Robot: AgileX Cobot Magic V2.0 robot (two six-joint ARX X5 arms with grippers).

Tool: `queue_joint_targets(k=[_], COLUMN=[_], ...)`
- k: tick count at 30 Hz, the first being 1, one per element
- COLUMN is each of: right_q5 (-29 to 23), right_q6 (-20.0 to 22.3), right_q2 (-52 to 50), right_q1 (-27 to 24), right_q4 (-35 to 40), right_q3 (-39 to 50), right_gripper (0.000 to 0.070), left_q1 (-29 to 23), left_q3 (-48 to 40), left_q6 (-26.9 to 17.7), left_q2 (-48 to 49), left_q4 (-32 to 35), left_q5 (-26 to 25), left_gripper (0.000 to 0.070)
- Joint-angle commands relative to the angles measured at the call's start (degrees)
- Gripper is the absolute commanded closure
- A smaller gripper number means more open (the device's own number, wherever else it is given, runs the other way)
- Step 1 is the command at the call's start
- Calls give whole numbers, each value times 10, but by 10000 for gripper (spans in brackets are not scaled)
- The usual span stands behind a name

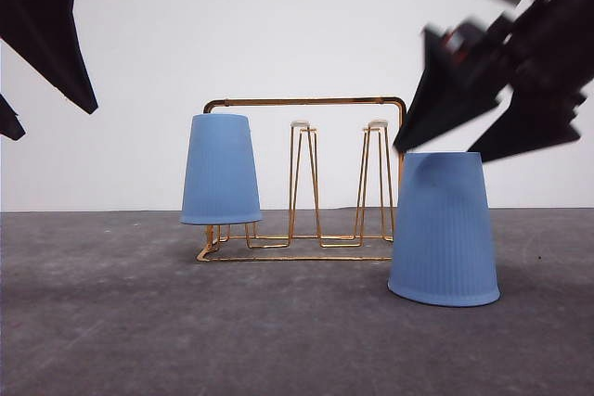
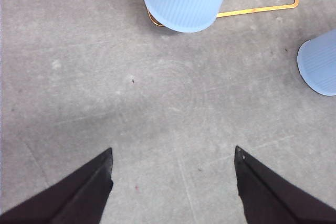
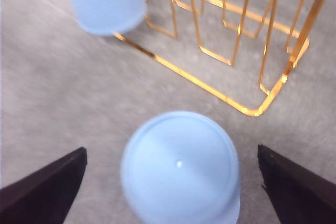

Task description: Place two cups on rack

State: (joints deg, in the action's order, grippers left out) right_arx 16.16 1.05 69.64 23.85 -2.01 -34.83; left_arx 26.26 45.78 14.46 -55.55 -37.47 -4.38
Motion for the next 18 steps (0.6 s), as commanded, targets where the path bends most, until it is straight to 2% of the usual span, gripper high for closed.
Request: queue_joint_targets(k=[1, 5, 9, 11, 13, 18], right_q5=[-5, -8, -10, -10, -11, -16], right_q6=[-7, -14, -31, -48, -60, -62], right_q2=[26, 68, 78, 69, 56, 33], right_q1=[3, 3, 3, 3, 3, 3], right_q4=[12, 19, 19, 1, -42, -204], right_q3=[-6, -6, -6, -10, -28, -124], right_gripper=[37, 60, 238, 287, 313, 314], left_q1=[2, 2, 2, 2, 2, 2], left_q3=[7, 7, 7, 7, 7, 7], left_q6=[2, 2, 2, 2, 2, 2], left_q2=[-5, -5, -5, -5, -5, -5], left_q4=[7, 23, 32, 30, 28, 28], left_q5=[2, 6, 10, 10, 10, 17], left_gripper=[277, 277, 277, 277, 277, 277])
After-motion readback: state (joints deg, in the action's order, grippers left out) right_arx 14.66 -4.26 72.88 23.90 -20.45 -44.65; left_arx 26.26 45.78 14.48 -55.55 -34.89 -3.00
